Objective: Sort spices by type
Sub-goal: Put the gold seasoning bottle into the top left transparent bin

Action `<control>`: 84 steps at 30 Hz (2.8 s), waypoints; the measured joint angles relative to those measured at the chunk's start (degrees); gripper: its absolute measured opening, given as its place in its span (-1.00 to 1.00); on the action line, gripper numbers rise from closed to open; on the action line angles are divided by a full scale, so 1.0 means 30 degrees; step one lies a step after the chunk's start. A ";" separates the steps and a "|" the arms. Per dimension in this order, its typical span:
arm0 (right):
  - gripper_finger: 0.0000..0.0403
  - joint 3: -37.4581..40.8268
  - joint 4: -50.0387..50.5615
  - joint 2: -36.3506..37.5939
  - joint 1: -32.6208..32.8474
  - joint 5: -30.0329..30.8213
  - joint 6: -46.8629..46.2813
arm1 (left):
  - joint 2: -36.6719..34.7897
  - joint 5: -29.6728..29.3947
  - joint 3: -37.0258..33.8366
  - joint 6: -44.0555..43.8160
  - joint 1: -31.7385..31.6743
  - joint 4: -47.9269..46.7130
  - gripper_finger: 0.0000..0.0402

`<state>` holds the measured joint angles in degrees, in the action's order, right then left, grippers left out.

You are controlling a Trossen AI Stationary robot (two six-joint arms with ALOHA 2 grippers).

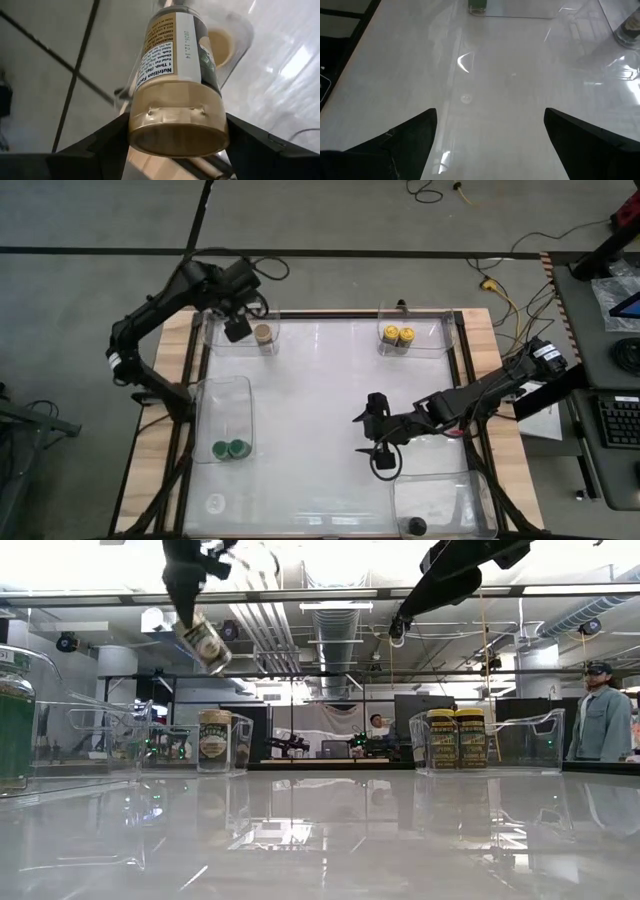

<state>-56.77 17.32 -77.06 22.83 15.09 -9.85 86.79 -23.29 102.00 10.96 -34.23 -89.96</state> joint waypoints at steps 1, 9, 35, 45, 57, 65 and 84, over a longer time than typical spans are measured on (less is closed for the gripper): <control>0.78 0.0000 0.0000 -0.0006 -0.0013 0.0007 -0.0001 | 0.0128 -0.0007 -0.0274 0.0240 -0.0363 0.0006 0.29; 0.78 0.0000 0.0007 -0.0006 -0.0120 0.0000 -0.0050 | 0.1560 -0.0070 -0.1678 0.2337 -0.2014 0.0022 0.29; 0.78 0.0831 0.0181 -0.0007 -0.0124 0.0000 -0.2039 | 0.5811 0.0386 -0.2364 0.6644 -0.4753 0.0200 0.29; 0.78 0.0648 0.0146 -0.0007 -0.0124 -0.0010 -0.1738 | 0.7477 0.0616 -0.2685 0.6334 -0.4712 0.0265 0.29; 0.78 0.0648 0.0131 0.0000 -0.0124 -0.0010 -0.0875 | 0.7706 0.0621 -0.4473 0.6390 -0.4258 0.0573 0.29; 0.78 0.0648 0.0131 0.0000 -0.0124 -0.0011 -0.0669 | 0.7703 0.0609 -0.4537 0.6850 -0.3785 0.1197 0.29; 0.78 0.0660 0.0135 0.0000 -0.0270 -0.0007 -0.0007 | 0.7685 0.0576 -0.4534 0.9243 -0.2337 0.2050 0.29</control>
<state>-54.79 17.73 -77.06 22.02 15.07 -9.87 109.84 -21.56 88.40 38.69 -41.24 -83.81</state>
